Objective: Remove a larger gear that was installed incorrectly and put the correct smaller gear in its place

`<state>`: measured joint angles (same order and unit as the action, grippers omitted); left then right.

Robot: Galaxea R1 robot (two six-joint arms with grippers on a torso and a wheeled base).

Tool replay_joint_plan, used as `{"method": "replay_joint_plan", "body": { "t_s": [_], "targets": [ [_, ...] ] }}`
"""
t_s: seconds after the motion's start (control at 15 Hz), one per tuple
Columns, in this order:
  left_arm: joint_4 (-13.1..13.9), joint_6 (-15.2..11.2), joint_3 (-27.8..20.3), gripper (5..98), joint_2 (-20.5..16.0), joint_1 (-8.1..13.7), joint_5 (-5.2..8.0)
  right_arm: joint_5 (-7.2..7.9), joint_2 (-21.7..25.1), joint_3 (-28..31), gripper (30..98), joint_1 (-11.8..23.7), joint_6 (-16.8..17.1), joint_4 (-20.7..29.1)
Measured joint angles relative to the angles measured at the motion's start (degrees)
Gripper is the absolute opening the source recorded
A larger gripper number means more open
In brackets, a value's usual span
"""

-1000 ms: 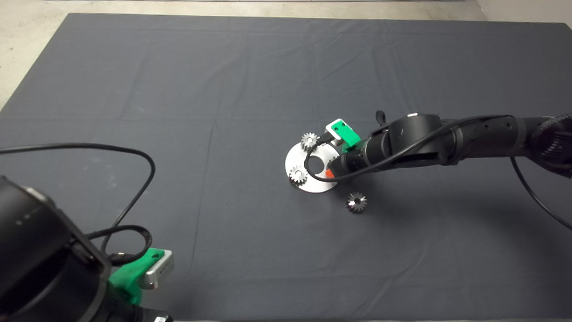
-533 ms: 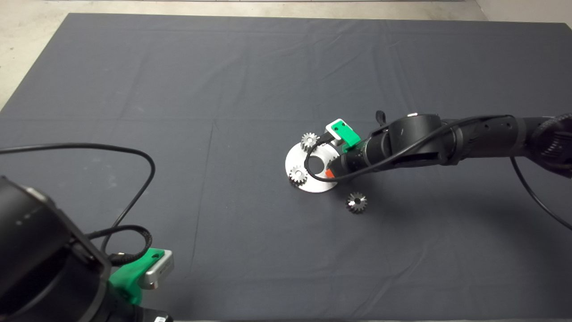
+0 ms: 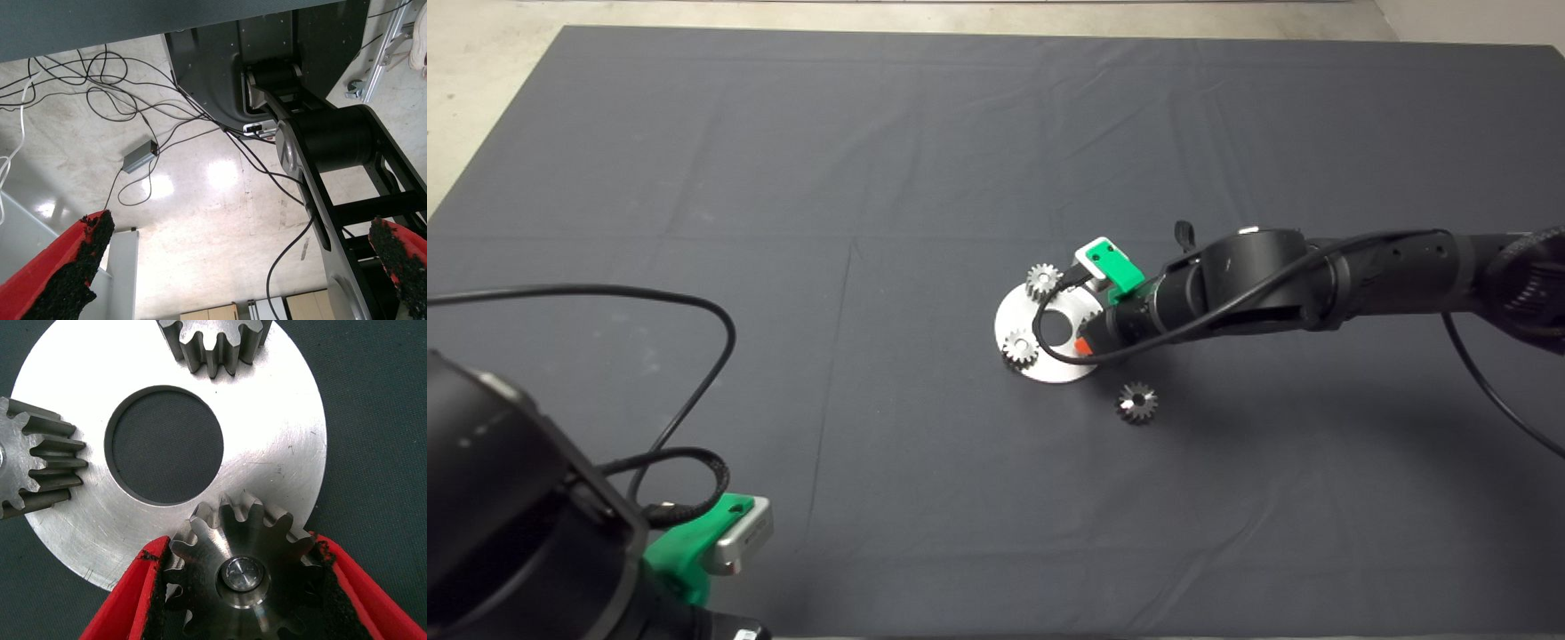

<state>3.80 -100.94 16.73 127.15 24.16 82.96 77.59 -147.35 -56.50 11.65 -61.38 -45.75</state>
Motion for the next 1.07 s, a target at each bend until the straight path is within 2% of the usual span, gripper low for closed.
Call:
{"method": "replay_joint_plan", "body": {
  "t_s": [0.33,0.67,0.87,0.93,1.0,1.07],
  "targets": [
    [0.0,0.0,0.0,98.2,0.0,0.0,0.0,0.66,0.2,1.6,48.6,2.0,-1.1,0.2],
    [0.0,0.0,0.0,98.2,0.0,0.0,0.0,-0.09,0.7,4.1,48.6,5.6,-2.6,0.2],
    [0.0,0.0,0.0,98.2,0.0,0.0,0.0,0.0,2.0,5.7,48.6,6.1,-4.7,0.2],
    [0.0,0.0,0.0,98.2,0.0,0.0,0.0,0.59,2.5,6.0,48.6,6.1,-4.7,0.2],
    [0.0,0.0,0.0,98.2,0.0,0.0,-0.02,1.9,2.8,6.1,48.5,6.1,-4.8,0.2],
    [0.0,0.0,0.0,98.2,0.0,0.0,0.0,3.87,3.2,6.1,48.6,6.1,-4.9,0.2]
  ]
}}
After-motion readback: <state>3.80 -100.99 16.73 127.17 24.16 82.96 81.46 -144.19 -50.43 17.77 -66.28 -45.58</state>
